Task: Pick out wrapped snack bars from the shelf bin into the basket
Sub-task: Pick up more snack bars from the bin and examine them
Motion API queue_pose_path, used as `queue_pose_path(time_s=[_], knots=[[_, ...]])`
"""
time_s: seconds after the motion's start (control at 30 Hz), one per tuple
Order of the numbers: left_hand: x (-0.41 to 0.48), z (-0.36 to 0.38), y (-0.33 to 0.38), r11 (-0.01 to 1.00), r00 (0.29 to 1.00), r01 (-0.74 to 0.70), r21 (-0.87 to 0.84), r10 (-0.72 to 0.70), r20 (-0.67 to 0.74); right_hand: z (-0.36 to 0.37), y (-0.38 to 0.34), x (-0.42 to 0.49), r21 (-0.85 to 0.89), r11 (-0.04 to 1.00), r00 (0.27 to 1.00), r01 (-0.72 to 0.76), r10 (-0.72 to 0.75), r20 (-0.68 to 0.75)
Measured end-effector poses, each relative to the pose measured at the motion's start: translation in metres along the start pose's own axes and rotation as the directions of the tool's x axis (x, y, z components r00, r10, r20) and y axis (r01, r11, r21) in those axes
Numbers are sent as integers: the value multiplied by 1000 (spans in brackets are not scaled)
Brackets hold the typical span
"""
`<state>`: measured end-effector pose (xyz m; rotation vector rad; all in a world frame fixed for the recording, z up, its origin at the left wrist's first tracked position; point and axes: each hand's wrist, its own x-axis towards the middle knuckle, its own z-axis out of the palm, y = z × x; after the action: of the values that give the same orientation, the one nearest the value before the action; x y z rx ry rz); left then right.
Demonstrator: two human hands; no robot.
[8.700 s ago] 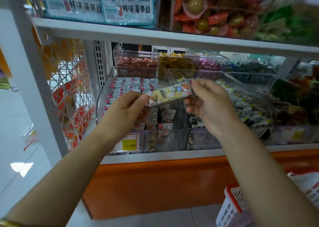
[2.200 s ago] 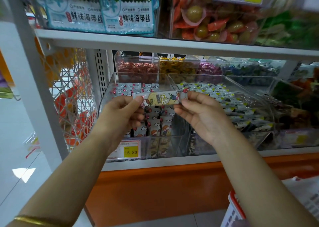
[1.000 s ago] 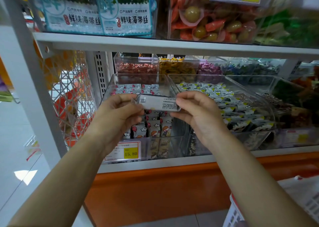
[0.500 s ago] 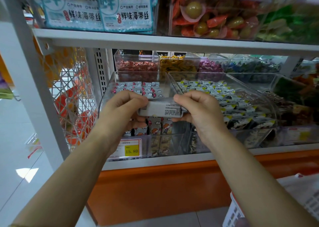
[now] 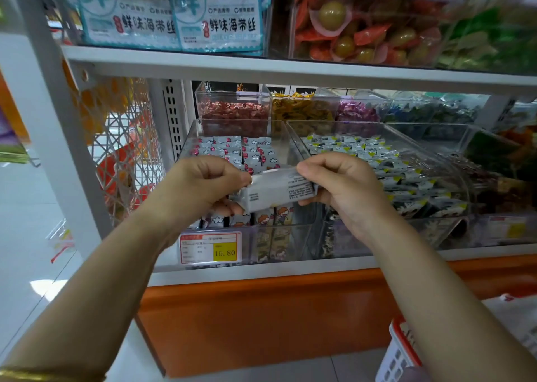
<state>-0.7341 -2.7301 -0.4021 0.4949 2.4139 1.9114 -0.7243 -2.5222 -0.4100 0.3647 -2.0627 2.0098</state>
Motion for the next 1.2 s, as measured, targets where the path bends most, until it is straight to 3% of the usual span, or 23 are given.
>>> queue_pose_path(time_s=[0.1, 0.23, 0.47, 0.57, 0.73, 0.93, 1.07, 1.13, 1.2], knots=[[-1, -5, 1, 1000, 998, 19, -3, -19, 54, -2, 0, 0, 50, 998, 998, -49, 48, 35], [-1, -4, 2, 997, 999, 35, -65, -35, -1, -1, 0, 0, 130, 987, 994, -97, 91, 52], [-2, 13, -1, 1000, 1000, -8, -20, 8, -18, 2, 3, -1, 144, 986, 990, -90, 104, -97], [2, 15, -4, 998, 998, 2, -59, -6, -67, -2, -2, -1, 115, 983, 987, -142, 149, -55], [3, 13, -3, 979, 1000, 15, -203, -16, -7, -9, -8, -1, 113, 978, 984, -175, 178, -15], [5, 16, -6, 979, 999, 35, -199, -35, 5, -15, -7, -2, 198, 948, 968, -250, 246, 43], [8, 25, -6, 966, 988, 45, -254, -81, -134, -16, -9, -5, 253, 954, 979, -162, 124, 161], [9, 31, -5, 965, 977, 67, -253, -115, -178, -14, -9, -7, 120, 992, 983, -37, 15, 180], [10, 37, -4, 966, 979, 67, -248, -111, -169, -11, -8, -8, -78, 993, 990, 90, -81, 113]])
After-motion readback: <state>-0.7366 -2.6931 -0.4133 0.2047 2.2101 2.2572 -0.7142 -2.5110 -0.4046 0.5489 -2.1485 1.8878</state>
